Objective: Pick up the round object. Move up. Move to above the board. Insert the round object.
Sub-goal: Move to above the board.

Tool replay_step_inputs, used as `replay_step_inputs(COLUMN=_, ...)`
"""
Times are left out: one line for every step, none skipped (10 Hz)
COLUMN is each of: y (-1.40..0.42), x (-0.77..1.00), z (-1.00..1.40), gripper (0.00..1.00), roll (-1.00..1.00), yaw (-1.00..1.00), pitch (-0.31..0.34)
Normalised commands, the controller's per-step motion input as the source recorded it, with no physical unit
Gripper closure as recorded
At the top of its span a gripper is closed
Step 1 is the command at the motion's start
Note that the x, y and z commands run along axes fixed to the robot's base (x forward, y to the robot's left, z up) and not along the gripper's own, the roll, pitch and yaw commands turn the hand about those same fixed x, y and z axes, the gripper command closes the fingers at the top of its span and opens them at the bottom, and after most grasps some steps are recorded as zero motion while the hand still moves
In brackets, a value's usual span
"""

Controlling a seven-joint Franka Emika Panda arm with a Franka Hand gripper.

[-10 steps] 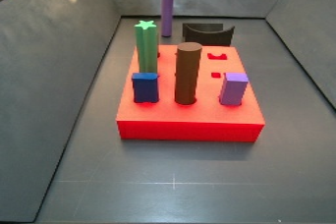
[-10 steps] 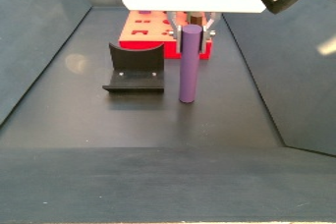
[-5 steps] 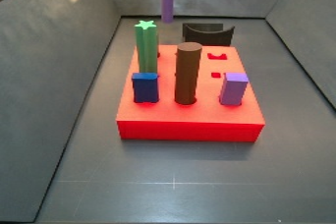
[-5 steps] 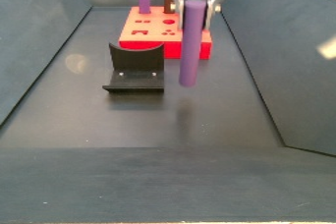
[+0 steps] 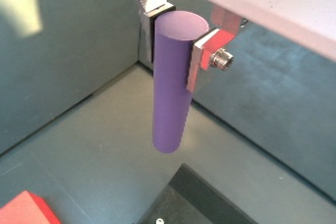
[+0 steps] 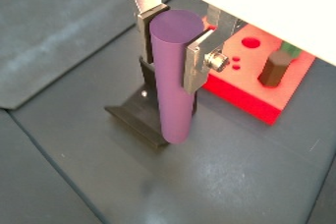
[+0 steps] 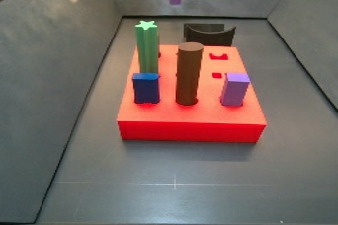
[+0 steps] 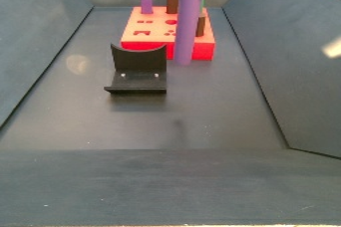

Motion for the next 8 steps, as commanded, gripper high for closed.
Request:
replay_step_inputs(y=-0.05, x=-0.01, z=0.51, gripper=1.00, roll=0.14, yaw=0.01, pitch=0.025)
replay_step_inputs(y=-0.04, x=0.00, z=0.34, gripper=1.00, roll=0.13, yaw=0.02, pitch=0.057)
replay_step_inputs(y=-1.00, x=-0.03, z=0.22, gripper=1.00, roll=-0.18, yaw=0.21, pitch=0.683)
replay_step_inputs(y=-1.00, x=-0.02, z=0.20, gripper=1.00, roll=-0.18, yaw=0.20, pitch=0.657)
replay_step_inputs(y=-1.00, x=-0.02, z=0.22, gripper=1.00, roll=-0.15, yaw=0.15, pitch=0.531)
replay_step_inputs(y=-1.00, x=-0.01, z=0.21, gripper=1.00, roll=-0.13, yaw=0.07, pitch=0.321)
replay_step_inputs(y=-1.00, x=-0.01, z=0.21, gripper=1.00, roll=-0.06, yaw=0.03, pitch=0.186)
replay_step_inputs(y=-1.00, x=-0.01, z=0.22, gripper=1.00, roll=-0.01, yaw=0.03, pitch=0.134)
